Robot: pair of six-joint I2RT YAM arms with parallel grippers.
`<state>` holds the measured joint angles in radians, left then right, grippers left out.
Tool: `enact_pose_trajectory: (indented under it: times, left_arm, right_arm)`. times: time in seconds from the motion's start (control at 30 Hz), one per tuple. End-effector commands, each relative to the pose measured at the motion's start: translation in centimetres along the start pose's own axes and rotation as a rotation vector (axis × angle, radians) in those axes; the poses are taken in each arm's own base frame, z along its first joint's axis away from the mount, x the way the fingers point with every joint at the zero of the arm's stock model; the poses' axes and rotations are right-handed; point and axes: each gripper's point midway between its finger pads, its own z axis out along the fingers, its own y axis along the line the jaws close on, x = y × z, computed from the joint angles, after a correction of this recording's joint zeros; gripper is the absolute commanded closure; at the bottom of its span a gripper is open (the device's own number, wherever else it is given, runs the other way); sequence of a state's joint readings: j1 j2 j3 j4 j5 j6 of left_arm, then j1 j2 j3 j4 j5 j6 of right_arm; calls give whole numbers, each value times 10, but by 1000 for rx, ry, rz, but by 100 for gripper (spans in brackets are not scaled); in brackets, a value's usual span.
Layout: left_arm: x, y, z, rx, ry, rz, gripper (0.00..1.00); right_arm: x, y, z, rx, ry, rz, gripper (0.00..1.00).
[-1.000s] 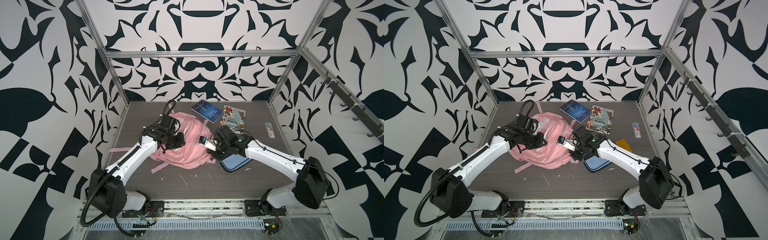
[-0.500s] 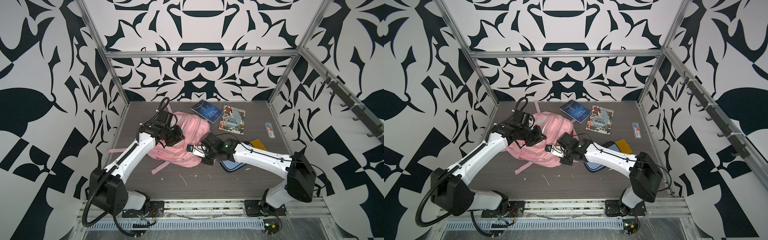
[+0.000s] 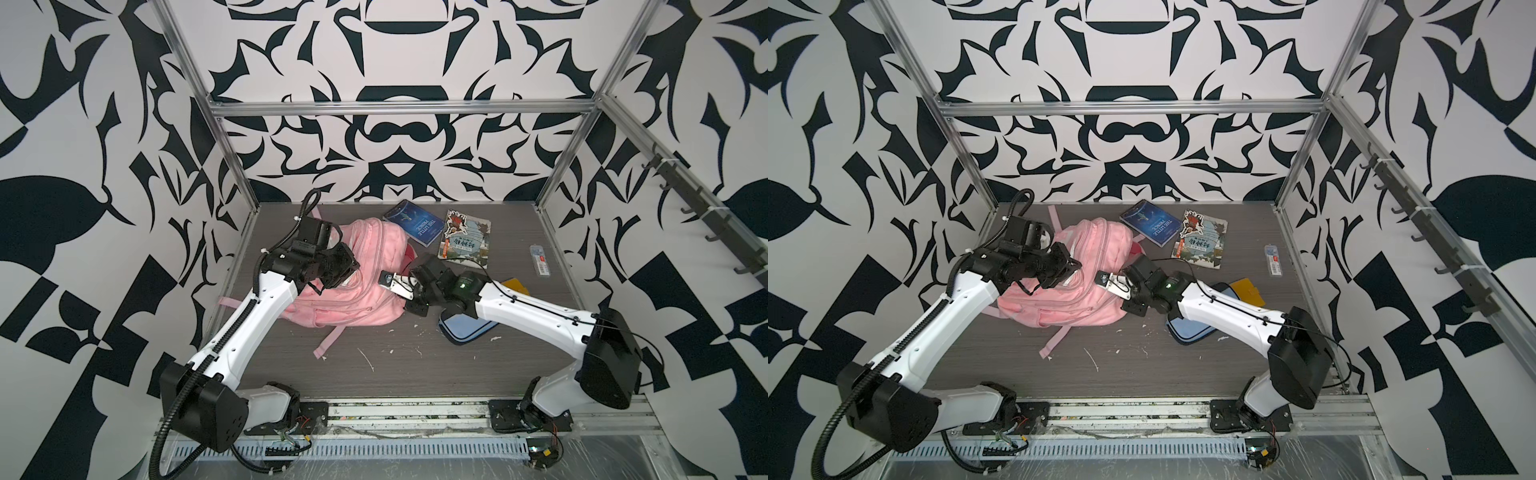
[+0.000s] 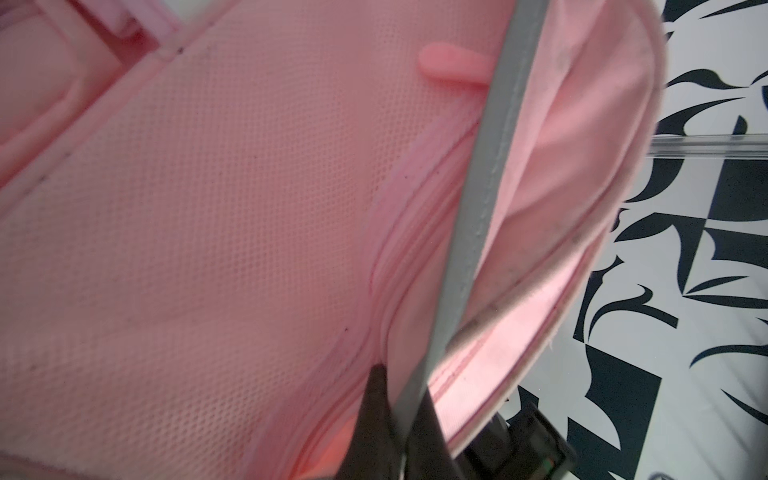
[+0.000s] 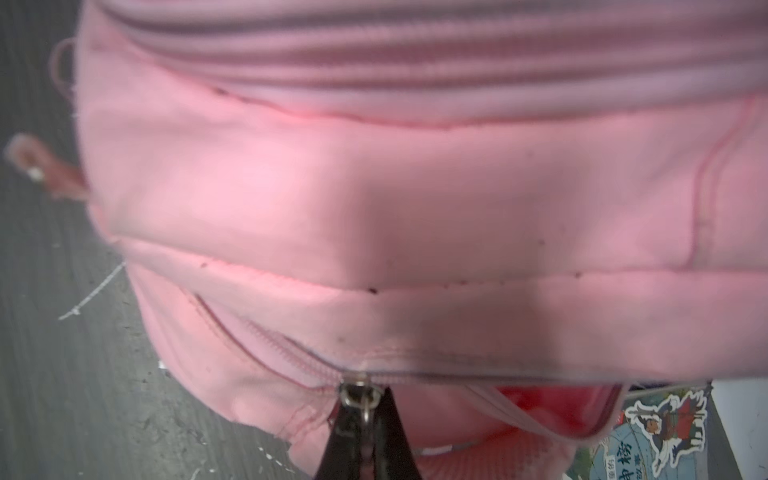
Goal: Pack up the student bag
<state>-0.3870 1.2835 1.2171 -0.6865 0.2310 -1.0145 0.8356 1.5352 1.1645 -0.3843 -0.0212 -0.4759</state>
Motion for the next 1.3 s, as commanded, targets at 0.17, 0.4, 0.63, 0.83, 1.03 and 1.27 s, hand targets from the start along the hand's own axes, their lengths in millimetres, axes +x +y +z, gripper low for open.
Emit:
enact_pose_trajectory:
  times: [0.17, 0.4, 0.63, 0.83, 1.03, 1.27]
  left_arm:
    - [-33, -39, 7, 155, -90, -93, 100]
    - [-50, -43, 24, 147, -128, -128, 100]
    - [-59, -45, 29, 169, -161, -182, 100]
    - [-67, -57, 35, 243, -184, -249, 100]
    - [-73, -76, 31, 312, -200, -295, 100]
    - [-68, -81, 31, 348, -194, -325, 100]
  right_arm:
    - [11, 19, 15, -14, 114, -271, 100]
    - [-32, 37, 2, -19, -59, -177, 100]
    - [-43, 53, 5, -69, -145, -12, 100]
    - [-66, 78, 33, -107, -184, 14, 100]
    - [-88, 89, 54, -76, -233, 0, 100]
    - [-116, 114, 59, -212, -328, 91, 100]
